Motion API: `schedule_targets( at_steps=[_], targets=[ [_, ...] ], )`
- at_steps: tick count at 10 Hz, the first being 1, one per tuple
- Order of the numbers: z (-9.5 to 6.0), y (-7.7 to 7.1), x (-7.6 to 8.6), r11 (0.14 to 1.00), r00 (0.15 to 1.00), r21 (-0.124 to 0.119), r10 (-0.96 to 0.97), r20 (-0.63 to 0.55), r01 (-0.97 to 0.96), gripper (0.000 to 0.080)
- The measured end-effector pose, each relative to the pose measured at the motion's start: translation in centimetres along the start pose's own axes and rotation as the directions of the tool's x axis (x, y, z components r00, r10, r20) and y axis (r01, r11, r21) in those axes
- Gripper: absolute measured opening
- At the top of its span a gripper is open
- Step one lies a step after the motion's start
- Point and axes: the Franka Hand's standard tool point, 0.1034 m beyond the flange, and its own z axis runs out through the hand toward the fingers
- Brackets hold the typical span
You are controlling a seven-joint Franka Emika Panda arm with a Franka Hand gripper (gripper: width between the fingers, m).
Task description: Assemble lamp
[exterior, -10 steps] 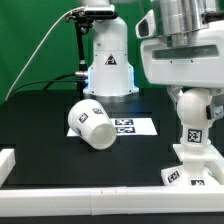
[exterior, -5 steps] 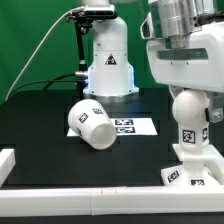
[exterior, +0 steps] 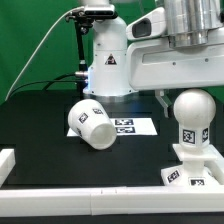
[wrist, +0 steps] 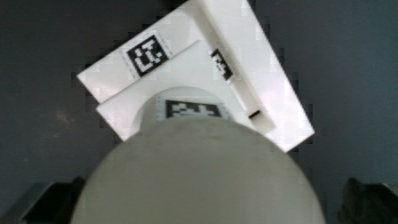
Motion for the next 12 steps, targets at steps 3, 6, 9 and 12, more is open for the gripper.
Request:
schedule_targets(
  at_steps=[3, 6, 9, 12],
  targets=[
    [-0.1, 0.3, 0.3, 0.921, 0.922, -0.025, -0.388, -0.002, 0.388, 0.0699],
    [-0.1, 0.6, 0.1, 0.76, 0.761, -0.042, -0.648, 0.024, 0.649, 0.0699],
    [-0.2, 1.1, 0.3, 0.747, 0.748, -0.043, -0.663, 0.025, 0.663, 0.0699],
    [-0.2, 1.0, 0.4, 0.861, 0.863, -0.046, -0.506, 0.011, 0.506, 0.0575]
  ],
)
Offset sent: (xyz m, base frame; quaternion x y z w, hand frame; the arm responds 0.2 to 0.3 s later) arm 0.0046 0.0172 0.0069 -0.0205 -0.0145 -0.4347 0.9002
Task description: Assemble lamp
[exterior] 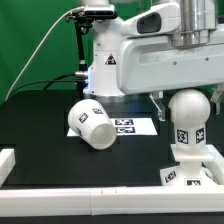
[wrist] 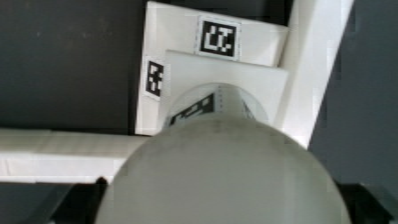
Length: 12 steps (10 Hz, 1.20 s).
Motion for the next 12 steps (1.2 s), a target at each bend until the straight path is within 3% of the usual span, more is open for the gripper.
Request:
schedule_targets(
  at_steps=[2, 3, 5, 6, 8, 9, 11, 12],
  targets=[
    [0.16, -0.57, 0.25, 0.962, 0.961, -0.009, 0.274, -0.041, -0.274, 0.0575],
    [0.15, -0.57, 0.13, 0.899, 0.899, -0.013, 0.436, -0.04, -0.437, 0.0575],
    [0.18, -0.81, -0.18, 0.706, 0.706, -0.016, 0.708, -0.014, -0.708, 0.0576],
    [0.25, -0.92, -0.21, 0.568, 0.568, -0.006, 0.823, 0.005, -0.823, 0.0576],
    [0.29, -0.9, -0.21, 0.303, 0.303, 0.013, 0.952, 0.054, -0.953, 0.0576],
    [0.31, -0.89, -0.24, 0.22, 0.22, 0.013, 0.973, 0.066, -0.975, 0.0577],
    [0.33, -0.96, -0.25, 0.242, 0.242, 0.014, 0.968, 0.065, -0.97, 0.0577],
    [0.35, -1.17, -0.38, 0.314, 0.313, 0.004, 0.948, 0.061, -0.95, 0.0627]
  ],
)
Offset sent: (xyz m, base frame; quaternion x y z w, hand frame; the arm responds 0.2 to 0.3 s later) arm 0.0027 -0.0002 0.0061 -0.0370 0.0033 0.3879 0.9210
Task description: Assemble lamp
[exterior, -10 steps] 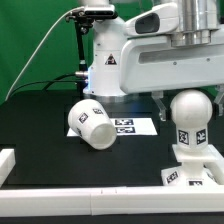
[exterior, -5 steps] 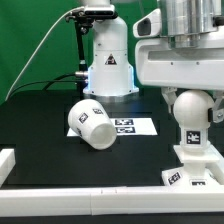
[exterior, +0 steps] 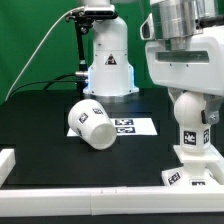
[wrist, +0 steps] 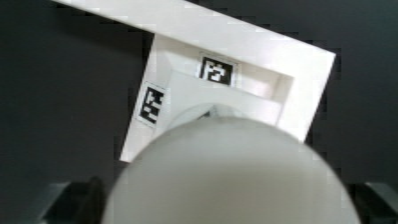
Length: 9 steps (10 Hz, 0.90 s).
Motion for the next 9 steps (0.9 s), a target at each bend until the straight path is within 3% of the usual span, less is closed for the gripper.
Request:
schedule_targets(
  at_steps=[1, 3, 4, 7, 8, 9],
  targets=[
    [-0.04, -0.13, -0.58, 0.991, 0.991, -0.027, -0.134, 0.004, 0.134, 0.0685],
    [-0.18, -0.26, -0.23, 0.852, 0.853, -0.032, -0.521, 0.036, 0.522, 0.0697],
    [-0.13, -0.08, -0.62, 0.78, 0.78, -0.04, -0.622, 0.071, 0.625, 0.0697],
    [-0.12, -0.08, -0.29, 0.669, 0.67, -0.033, -0.739, 0.068, 0.742, 0.0698],
    [-0.17, -0.07, -0.17, 0.597, 0.598, -0.031, -0.799, 0.069, 0.802, 0.0698],
    [-0.42, -0.2, 0.19, 0.442, 0.443, -0.03, -0.894, 0.065, 0.896, 0.0698]
  ],
)
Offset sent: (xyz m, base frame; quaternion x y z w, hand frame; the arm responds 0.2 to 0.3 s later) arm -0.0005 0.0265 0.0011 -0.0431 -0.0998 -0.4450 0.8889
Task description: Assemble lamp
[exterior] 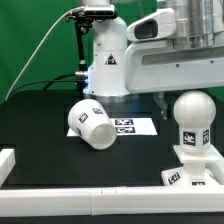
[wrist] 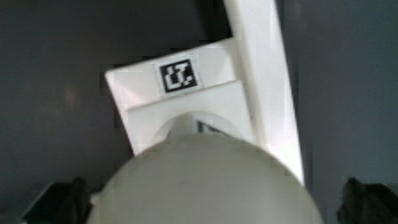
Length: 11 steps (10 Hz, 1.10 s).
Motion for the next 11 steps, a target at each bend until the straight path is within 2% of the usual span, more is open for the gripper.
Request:
schedule_targets(
  at_steps=[2, 4, 5, 6, 7, 9, 11],
  targets=[
    [-0.05, 0.16, 0.08, 0.963, 0.963, -0.013, -0.27, -0.007, 0.27, 0.0698],
    [0.13, 0.2, -0.04, 0.96, 0.96, -0.013, -0.279, -0.007, 0.279, 0.0698],
    [0.14, 0.2, -0.03, 0.966, 0.966, -0.014, -0.259, -0.007, 0.259, 0.0574],
    [0.14, 0.21, -0.03, 0.966, 0.966, -0.013, -0.258, -0.007, 0.258, 0.0574],
    [0.14, 0.21, -0.03, 0.976, 0.976, -0.013, -0.218, -0.008, 0.218, 0.0574],
    [0.14, -0.1, 0.2, 0.999, 0.999, -0.017, 0.046, -0.03, -0.046, 0.0574],
    [0.24, -0.2, 0.16, 0.921, 0.921, -0.008, 0.389, -0.033, -0.389, 0.0574]
  ],
)
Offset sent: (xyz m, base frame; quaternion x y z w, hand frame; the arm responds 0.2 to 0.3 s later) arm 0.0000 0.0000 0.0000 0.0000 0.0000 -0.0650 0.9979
